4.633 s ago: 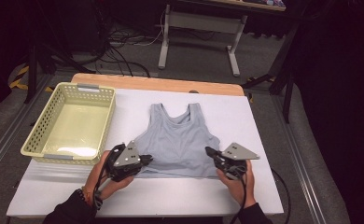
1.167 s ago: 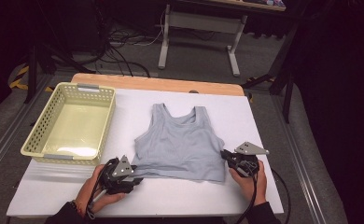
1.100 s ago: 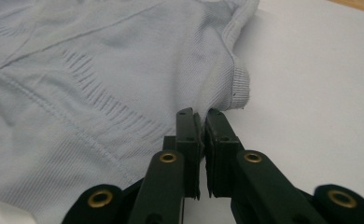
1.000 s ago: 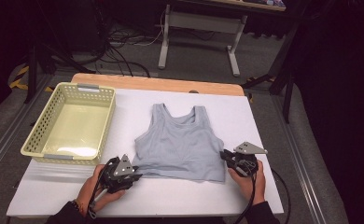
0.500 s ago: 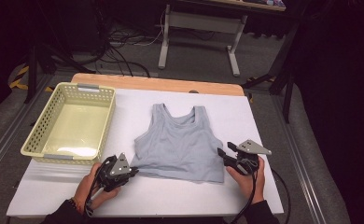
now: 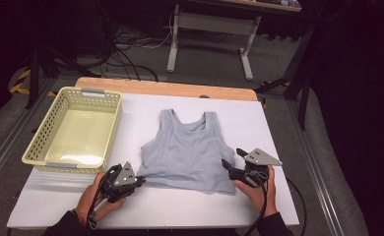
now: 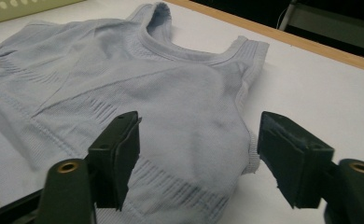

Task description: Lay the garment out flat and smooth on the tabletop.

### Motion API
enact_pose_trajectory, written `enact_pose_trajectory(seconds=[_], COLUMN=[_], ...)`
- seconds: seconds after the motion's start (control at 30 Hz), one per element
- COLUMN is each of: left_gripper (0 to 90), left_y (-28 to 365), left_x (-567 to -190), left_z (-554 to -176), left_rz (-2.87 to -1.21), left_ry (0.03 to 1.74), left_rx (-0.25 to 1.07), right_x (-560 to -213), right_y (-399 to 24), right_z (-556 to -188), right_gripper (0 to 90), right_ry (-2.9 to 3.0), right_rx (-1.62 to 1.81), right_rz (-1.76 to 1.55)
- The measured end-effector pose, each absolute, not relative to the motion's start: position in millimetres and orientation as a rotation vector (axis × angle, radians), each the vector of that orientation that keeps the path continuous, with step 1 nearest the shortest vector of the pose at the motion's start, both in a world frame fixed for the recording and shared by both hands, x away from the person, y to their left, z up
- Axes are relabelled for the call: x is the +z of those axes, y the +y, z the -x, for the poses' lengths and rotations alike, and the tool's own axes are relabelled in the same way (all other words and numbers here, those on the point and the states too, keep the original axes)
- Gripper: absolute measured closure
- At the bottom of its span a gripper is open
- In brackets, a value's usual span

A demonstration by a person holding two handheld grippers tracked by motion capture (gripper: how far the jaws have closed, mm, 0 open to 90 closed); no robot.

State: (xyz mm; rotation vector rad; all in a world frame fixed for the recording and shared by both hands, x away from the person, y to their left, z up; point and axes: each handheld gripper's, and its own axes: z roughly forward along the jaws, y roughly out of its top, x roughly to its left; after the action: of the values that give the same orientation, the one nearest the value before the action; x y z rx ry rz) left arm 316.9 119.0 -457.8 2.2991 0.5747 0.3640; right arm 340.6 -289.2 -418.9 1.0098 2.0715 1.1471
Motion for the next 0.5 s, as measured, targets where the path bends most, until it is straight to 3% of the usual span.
enact_pose_trajectory(seconds=[0.17, 0.5], left_gripper=[85.2, 85.2], left_y=[121, 125], left_x=[-456, -460], left_z=[-313, -307], left_rz=[-2.293, -2.300], left_ry=[0.571, 0.577], left_rx=[0.366, 0.347], right_x=[-419, -420], right_y=[-284, -263], right_z=[-340, -332], right_gripper=[21.7, 20.4], right_ry=[2.072, 2.130], right_rx=[1.178, 1.177], right_rz=[-0.993, -0.905])
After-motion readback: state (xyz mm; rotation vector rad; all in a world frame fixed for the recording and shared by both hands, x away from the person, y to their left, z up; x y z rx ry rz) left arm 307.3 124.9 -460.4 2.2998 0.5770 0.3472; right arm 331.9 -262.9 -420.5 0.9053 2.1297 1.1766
